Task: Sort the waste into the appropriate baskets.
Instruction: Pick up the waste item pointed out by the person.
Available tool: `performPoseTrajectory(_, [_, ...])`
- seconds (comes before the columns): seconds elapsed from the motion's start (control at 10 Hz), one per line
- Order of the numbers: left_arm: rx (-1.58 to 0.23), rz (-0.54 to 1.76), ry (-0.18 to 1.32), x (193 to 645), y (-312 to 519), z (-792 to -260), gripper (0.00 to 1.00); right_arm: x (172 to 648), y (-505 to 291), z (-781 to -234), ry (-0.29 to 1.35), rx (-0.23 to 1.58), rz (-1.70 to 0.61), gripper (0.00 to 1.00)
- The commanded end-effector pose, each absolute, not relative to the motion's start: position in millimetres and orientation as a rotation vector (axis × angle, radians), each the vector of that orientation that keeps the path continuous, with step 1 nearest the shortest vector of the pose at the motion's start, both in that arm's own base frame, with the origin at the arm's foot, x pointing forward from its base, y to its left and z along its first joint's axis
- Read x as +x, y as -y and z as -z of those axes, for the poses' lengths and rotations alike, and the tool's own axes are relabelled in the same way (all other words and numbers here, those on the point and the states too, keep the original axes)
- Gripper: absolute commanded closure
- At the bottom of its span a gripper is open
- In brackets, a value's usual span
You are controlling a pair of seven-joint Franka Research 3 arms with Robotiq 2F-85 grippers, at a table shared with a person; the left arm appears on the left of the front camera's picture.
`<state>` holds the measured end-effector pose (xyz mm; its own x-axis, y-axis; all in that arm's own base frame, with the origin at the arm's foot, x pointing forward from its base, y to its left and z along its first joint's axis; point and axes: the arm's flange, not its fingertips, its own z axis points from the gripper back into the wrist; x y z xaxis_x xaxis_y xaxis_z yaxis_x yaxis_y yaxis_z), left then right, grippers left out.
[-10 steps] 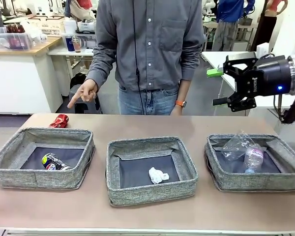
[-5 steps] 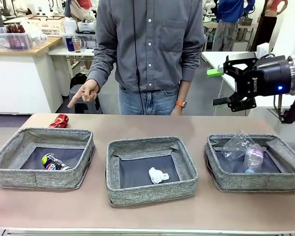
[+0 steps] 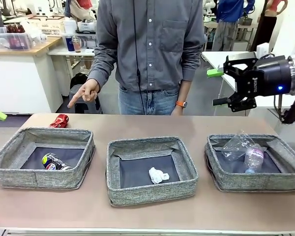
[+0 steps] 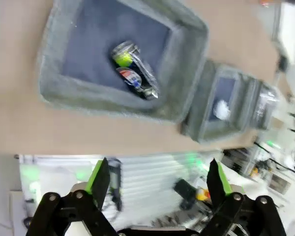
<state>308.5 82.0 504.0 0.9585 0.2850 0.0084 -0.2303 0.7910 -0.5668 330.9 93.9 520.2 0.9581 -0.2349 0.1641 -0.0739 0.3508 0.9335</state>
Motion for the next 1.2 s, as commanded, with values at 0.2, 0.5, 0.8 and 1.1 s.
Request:
performPoseTrajectory(0.2, [-0.307,-0.388,0.096,403,-88,-485,0.0,334,-96,-518,0.313,1.237,0.092,0.0])
performPoseTrajectory(0.5, [-0.355,-0.29,0.371,482,-38,-470,0.0,334,-96,-518,0.313,1.237,0.092,0.0])
performPoseTrajectory(0.8, [-0.155,-0.067,0.382,549,-1,-443,0.0,334,-96,-518,0.313,1.237,0.092,0.0])
performPoseTrajectory(1.1, [-0.238,-0.123,0.388,530,8,-450,0.0,334,-96,-518,0.313,1.237,0.092,0.0])
